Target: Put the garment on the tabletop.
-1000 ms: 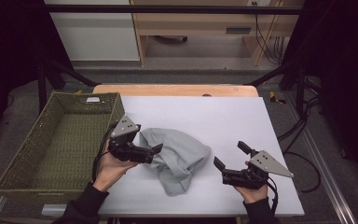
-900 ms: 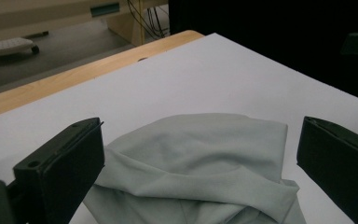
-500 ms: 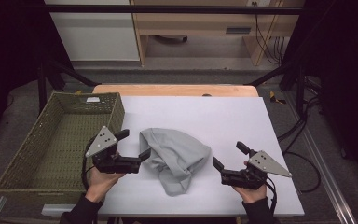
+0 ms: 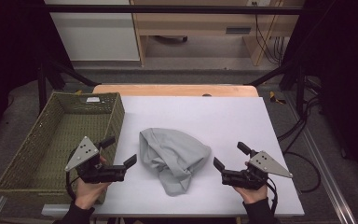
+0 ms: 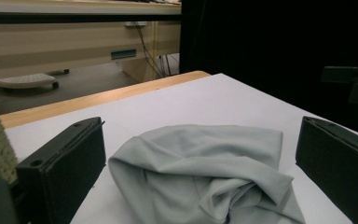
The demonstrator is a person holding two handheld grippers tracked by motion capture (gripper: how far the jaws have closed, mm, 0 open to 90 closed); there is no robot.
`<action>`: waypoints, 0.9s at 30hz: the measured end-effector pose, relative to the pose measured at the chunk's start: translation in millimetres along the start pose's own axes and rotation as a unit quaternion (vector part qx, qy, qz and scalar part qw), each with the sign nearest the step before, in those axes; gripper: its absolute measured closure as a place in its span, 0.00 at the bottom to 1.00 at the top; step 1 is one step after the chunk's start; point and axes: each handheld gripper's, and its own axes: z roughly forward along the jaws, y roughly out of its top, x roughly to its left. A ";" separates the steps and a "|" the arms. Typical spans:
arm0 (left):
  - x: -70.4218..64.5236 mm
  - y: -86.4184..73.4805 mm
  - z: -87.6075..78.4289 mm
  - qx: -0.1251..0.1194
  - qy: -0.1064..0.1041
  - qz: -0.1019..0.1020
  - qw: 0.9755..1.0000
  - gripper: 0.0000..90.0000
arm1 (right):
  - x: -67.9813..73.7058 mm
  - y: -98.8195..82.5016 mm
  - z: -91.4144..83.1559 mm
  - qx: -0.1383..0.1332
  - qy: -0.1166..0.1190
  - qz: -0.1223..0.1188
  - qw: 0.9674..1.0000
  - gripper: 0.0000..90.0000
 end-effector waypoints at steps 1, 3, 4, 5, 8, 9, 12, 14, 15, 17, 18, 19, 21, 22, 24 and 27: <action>0.0 -1.4 -1.7 -0.001 0.000 0.000 1.000 0.01 | 0.0 0.0 0.0 0.000 0.000 0.000 1.000 0.00; -1.2 -1.1 -7.3 -0.005 0.001 0.000 1.000 0.01 | -1.9 0.7 -0.5 -0.004 -0.005 -0.006 1.000 0.00; -1.2 -1.1 -7.3 -0.005 0.001 0.000 1.000 0.01 | -2.3 0.7 -0.7 -0.004 -0.006 -0.005 1.000 0.00; -0.6 -0.8 -11.4 -0.012 0.006 -0.001 1.000 0.01 | -2.3 0.7 -0.9 -0.004 -0.006 -0.003 1.000 0.00; 2.6 -2.9 -17.7 -0.013 0.012 -0.007 1.000 0.01 | -1.5 1.2 -1.5 -0.005 -0.006 -0.004 1.000 0.00; 3.6 -3.9 -19.8 -0.015 0.013 -0.008 1.000 0.01 | -0.8 1.8 -1.8 -0.006 -0.004 0.000 1.000 0.00; 4.8 -5.3 -23.3 -0.015 0.019 -0.006 1.000 0.01 | -1.6 1.6 -1.6 -0.007 -0.006 -0.005 1.000 0.00; 6.9 -7.0 -25.9 -0.011 0.020 -0.006 1.000 0.01 | -1.3 1.4 -1.7 -0.008 -0.008 -0.004 1.000 0.00; 6.9 -7.0 -25.9 -0.011 0.020 -0.006 1.000 0.01 | -1.3 1.4 -1.7 -0.008 -0.008 -0.004 1.000 0.00; 7.9 -8.0 -26.3 -0.010 0.020 -0.010 1.000 0.01 | -0.7 2.2 -2.5 -0.005 -0.008 -0.006 1.000 0.00; 8.7 -8.2 -26.3 -0.009 0.021 -0.012 1.000 0.01 | -0.7 2.2 -2.3 -0.007 -0.008 -0.007 1.000 0.00; 8.7 -8.2 -26.3 -0.009 0.021 -0.012 1.000 0.01 | -0.9 2.2 -2.5 -0.006 -0.009 -0.007 1.000 0.00; 8.1 -8.7 -26.5 -0.009 0.023 -0.010 1.000 0.01 | -1.1 1.9 -2.6 -0.004 -0.009 -0.006 1.000 0.00; 7.9 -8.7 -26.5 -0.008 0.022 -0.010 1.000 0.01 | -1.1 1.7 -2.3 -0.006 -0.008 -0.005 1.000 0.00; 7.7 -8.7 -27.0 -0.007 0.023 -0.009 1.000 0.01 | -1.2 1.1 -1.7 -0.007 -0.008 -0.007 1.000 0.00; 8.7 -9.0 -28.9 -0.006 0.026 -0.010 1.000 0.01 | -0.7 1.0 -2.2 -0.003 -0.008 -0.008 1.000 0.00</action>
